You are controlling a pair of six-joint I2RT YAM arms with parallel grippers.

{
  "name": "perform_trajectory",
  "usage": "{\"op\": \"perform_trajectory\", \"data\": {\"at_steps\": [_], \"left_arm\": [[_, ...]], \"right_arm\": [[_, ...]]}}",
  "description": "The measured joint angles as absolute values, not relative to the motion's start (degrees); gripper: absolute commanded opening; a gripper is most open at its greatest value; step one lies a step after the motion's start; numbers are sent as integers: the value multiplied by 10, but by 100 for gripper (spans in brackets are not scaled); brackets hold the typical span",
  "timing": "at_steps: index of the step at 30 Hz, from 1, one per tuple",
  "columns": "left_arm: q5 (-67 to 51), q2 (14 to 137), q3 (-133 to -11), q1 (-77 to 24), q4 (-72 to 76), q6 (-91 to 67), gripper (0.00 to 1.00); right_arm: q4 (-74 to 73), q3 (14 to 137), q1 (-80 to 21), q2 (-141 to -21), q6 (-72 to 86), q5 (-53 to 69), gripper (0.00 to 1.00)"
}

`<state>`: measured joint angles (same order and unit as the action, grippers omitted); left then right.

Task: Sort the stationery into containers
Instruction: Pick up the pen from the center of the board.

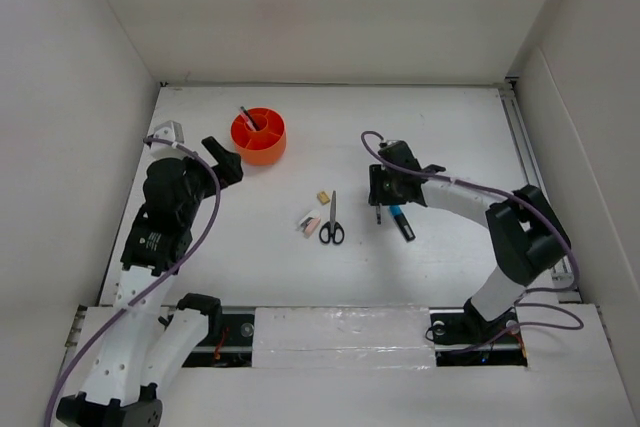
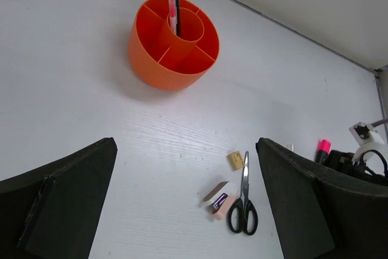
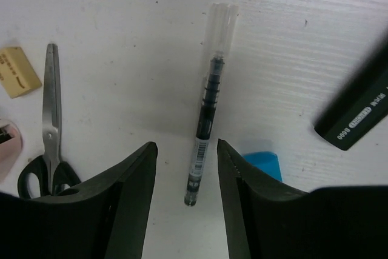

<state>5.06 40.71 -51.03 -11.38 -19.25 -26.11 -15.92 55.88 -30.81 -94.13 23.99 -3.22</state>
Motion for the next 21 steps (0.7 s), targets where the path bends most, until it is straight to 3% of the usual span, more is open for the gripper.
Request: {"op": "perform_trajectory", "data": {"at_steps": [5, 9, 16, 21], "left_arm": [[52, 389, -509, -114, -200, -260, 100], [52, 370, -509, -114, -199, -260, 100], [51, 362, -509, -114, -196, -260, 100], [44, 358, -503, -114, -194, -260, 100]], "right_arm": [[-155, 578, -308, -992, 237, -27, 38], [-147, 595, -308, -1010, 237, -29, 38], [-140, 610, -310, -1028, 236, -46, 0], [-127, 610, -312, -1031, 235, -41, 0]]}}
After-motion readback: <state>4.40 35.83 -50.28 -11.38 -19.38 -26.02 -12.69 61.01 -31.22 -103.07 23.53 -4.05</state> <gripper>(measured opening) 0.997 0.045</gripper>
